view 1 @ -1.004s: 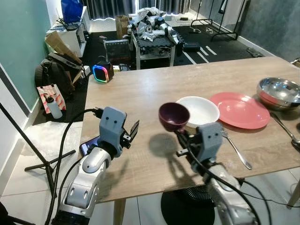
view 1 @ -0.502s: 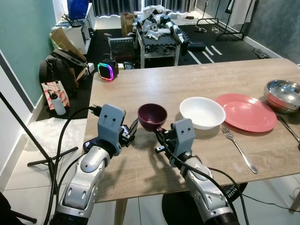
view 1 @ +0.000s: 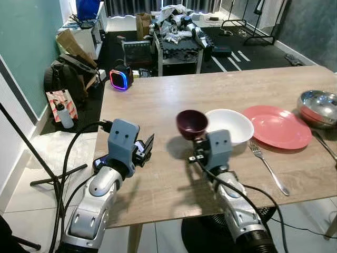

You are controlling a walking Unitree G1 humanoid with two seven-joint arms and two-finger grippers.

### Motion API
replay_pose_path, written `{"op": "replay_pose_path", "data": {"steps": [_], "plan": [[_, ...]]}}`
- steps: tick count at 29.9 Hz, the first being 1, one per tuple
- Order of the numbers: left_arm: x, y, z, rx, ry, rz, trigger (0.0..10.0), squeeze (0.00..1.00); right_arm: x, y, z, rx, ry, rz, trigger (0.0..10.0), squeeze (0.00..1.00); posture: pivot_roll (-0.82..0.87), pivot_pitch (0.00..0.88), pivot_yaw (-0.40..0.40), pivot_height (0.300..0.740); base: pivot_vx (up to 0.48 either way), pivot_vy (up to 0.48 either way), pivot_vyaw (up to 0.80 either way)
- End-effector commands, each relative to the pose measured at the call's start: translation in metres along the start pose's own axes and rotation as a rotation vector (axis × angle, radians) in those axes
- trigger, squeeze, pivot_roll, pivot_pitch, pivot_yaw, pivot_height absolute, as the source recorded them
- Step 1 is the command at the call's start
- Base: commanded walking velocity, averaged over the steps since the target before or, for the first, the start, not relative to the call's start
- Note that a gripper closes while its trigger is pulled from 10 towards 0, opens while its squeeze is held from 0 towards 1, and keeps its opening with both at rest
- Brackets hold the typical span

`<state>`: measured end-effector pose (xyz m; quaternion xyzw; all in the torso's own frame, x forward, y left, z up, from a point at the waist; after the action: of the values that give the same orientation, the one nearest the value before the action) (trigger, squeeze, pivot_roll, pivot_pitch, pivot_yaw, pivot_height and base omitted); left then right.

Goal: Setting the table

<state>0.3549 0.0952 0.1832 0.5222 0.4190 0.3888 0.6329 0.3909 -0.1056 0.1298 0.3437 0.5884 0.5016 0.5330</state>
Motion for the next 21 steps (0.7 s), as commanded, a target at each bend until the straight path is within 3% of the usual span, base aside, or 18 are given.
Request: {"op": "replay_pose_path", "data": {"steps": [1,3,4,5,11,12,21], "plan": [[0.001,-0.004,0.0,0.019,0.001,-0.002,10.0,0.0,0.004,0.004,0.003,-0.016,0.004,0.002,10.0,0.0,0.02,0.013,0.069,0.74,0.0,0.0,0.0],[0.0,-0.003,0.001,0.018,0.0,-0.001,10.0,0.0,0.007,0.003,0.004,-0.014,0.013,0.003,10.0,0.0,0.02,0.012,0.068,0.74,0.0,0.0,0.0],[0.0,-0.002,0.001,0.017,0.0,-0.001,10.0,0.0,0.009,0.003,0.004,-0.014,0.017,0.004,10.0,0.4,0.02,0.012,0.067,0.74,0.0,0.0,0.0],[0.0,-0.002,0.001,0.016,0.001,-0.001,10.0,0.0,0.011,0.003,0.004,-0.015,0.024,0.007,10.0,0.49,0.02,0.012,0.066,0.74,0.0,0.0,0.0],[0.002,-0.003,-0.001,0.019,0.007,-0.002,10.0,0.0,0.015,0.004,0.005,-0.025,0.045,0.01,10.0,0.48,0.02,0.012,0.065,0.74,0.0,0.0,0.0],[0.002,-0.003,-0.001,0.019,0.007,-0.002,10.0,0.0,0.015,0.003,0.005,-0.024,0.045,0.009,10.0,1.0,0.02,0.011,0.064,0.74,0.0,0.0,0.0],[0.001,-0.004,0.0,0.02,0.006,-0.004,10.0,0.0,0.013,0.002,0.006,-0.022,0.036,0.01,10.0,1.0,0.02,0.007,0.066,0.74,0.0,0.0,0.0]]}}
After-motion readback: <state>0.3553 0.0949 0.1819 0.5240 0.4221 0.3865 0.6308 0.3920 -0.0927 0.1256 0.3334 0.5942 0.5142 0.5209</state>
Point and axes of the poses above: a point about 5 cm out from each wrist's last joint towards the gripper, its own z axis pointing out of the wrist towards the gripper, its own y axis along the axis of the wrist's last joint, x = y × z, the point moved 6 cm from there along z, pointing out of the wrist towards the gripper, and after that the axes turned 14 degrees about -z, right-handed, at the moved point
